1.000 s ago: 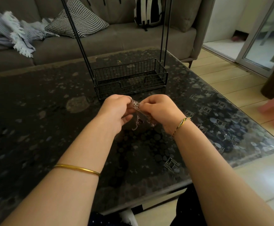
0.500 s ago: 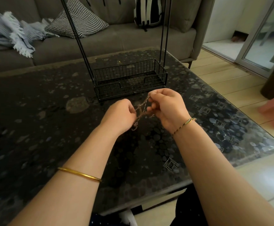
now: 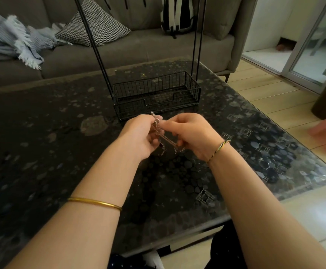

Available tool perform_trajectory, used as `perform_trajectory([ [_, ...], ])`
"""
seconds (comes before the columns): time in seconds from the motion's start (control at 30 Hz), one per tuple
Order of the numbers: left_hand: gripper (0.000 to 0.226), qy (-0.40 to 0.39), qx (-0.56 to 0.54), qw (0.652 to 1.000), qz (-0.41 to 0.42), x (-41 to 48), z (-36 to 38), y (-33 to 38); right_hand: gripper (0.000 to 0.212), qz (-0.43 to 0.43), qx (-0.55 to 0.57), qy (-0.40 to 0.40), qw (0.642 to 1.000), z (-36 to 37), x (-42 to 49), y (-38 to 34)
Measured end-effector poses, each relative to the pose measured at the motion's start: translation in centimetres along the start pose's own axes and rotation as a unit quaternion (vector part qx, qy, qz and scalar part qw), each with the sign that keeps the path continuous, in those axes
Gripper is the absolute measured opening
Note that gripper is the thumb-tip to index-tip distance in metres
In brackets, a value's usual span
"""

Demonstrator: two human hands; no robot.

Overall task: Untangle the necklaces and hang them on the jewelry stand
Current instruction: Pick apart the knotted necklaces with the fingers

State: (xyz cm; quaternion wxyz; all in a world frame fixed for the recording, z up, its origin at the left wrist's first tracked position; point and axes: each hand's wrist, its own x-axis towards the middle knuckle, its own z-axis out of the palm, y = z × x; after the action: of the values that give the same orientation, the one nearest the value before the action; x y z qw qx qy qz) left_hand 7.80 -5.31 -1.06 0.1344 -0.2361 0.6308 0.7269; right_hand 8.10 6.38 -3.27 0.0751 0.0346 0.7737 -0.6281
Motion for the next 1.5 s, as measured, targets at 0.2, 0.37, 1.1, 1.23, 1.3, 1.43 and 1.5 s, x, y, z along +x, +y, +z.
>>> perform_trajectory([
  [0.2,0.029,0.014,0.095,0.994,0.055,0.2,0.1,-0.2,0.017,0.013,0.07,0.029,0.997,-0.1,0.3,0.2],
  [0.37,0.038,0.021,0.295,0.944,0.146,0.5,-0.2,-0.7,0.021,0.04,0.188,0.033,0.981,-0.4,0.5,-0.1],
  [1.1,0.005,-0.019,0.109,0.993,0.042,0.4,-1.1,0.0,0.02,0.08,0.252,0.005,0.964,-0.7,0.2,-0.5],
  [1.23,0.007,0.026,0.229,0.963,0.137,0.4,-0.6,-0.3,0.017,0.063,0.272,0.006,0.96,-0.5,0.3,-0.4],
  [1.3,0.008,0.023,0.248,0.954,0.165,0.4,-0.4,-0.4,0.013,0.054,0.273,0.022,0.96,-0.6,0.4,-0.3],
  [1.43,0.01,0.026,0.27,0.944,0.187,0.5,-0.4,-0.5,0.01,0.035,0.22,0.036,0.974,-0.4,0.3,-0.1],
  [1.5,0.012,0.034,0.273,0.941,0.196,0.5,-0.4,-0.5,0.012,0.029,0.202,0.034,0.978,-0.2,0.3,-0.1],
])
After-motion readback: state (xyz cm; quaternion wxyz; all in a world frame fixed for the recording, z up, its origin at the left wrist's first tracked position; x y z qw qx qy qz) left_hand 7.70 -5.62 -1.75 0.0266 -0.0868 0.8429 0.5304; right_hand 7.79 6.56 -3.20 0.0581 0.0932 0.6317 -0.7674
